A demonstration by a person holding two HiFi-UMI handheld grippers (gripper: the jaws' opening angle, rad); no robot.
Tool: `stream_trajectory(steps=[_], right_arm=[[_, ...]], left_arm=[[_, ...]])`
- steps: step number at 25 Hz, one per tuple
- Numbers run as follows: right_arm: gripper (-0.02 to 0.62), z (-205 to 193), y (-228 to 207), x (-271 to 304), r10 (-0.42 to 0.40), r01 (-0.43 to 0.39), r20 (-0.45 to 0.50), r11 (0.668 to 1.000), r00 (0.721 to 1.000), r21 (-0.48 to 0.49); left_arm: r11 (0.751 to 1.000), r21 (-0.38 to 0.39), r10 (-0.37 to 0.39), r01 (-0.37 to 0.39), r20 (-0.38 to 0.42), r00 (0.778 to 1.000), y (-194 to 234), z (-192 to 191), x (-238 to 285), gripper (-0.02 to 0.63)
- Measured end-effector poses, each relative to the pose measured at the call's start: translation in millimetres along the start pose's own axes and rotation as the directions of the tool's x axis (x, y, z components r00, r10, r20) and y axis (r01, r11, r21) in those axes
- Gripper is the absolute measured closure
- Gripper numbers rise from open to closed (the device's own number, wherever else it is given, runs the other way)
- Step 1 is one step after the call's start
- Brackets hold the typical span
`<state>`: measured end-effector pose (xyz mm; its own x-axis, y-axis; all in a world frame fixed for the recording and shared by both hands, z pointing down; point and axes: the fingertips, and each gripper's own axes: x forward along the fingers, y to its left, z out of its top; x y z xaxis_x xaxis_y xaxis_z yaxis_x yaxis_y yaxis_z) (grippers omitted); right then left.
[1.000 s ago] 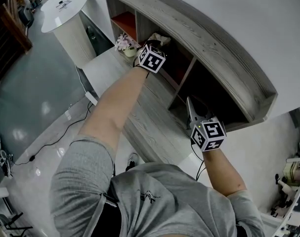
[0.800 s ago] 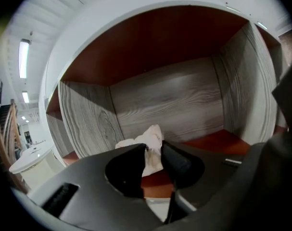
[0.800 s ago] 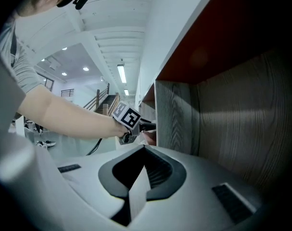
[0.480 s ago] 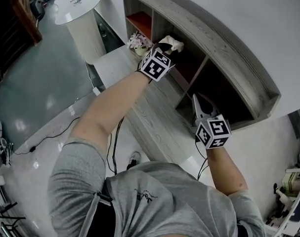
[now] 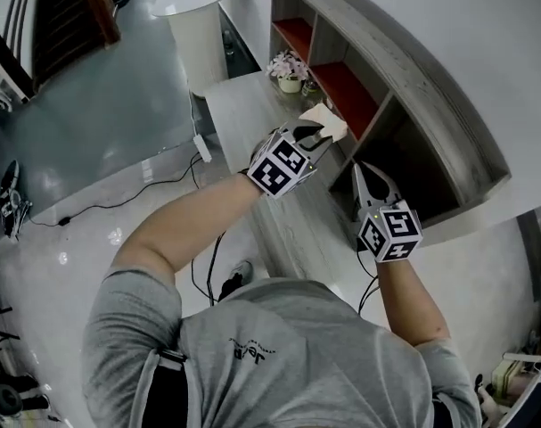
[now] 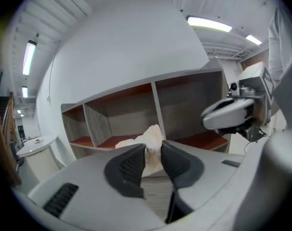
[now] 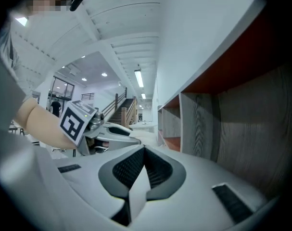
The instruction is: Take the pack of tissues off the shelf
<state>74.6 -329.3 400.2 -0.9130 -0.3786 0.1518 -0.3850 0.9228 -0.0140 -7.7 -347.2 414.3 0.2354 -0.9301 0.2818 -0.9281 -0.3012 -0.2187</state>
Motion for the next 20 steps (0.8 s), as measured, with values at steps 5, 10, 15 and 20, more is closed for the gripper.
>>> stream_trajectory(steps=[5,10,15,20], right_arm=[[0.589,-1,33,8,0.141,-0.141,-0.008,0.99,0.99,-0.015],[0.588,-4,73,33,0.236,-0.237,-0.024,0.97,0.971,-0.046],[0.588,-15,111,71,0.298,-0.301,-0.056,0.952,0.953,-0.051],[0.588,-21,126,147,0.299,-0.303,-0.072,0.951,0.952,-0.057]], left_arm=[[0.993,-0.056,0.097,-0.101,-0.056,0.994,-38,-43,-55,0.485],[0.974,-0.117,0.181,-0.192,-0.099,0.978,-43,-81,-101,0.485],[0.948,-0.148,0.26,-0.281,-0.146,0.954,-18,-125,-151,0.485],[0.936,-0.139,0.302,-0.322,-0.148,0.942,69,-160,-167,0.485]])
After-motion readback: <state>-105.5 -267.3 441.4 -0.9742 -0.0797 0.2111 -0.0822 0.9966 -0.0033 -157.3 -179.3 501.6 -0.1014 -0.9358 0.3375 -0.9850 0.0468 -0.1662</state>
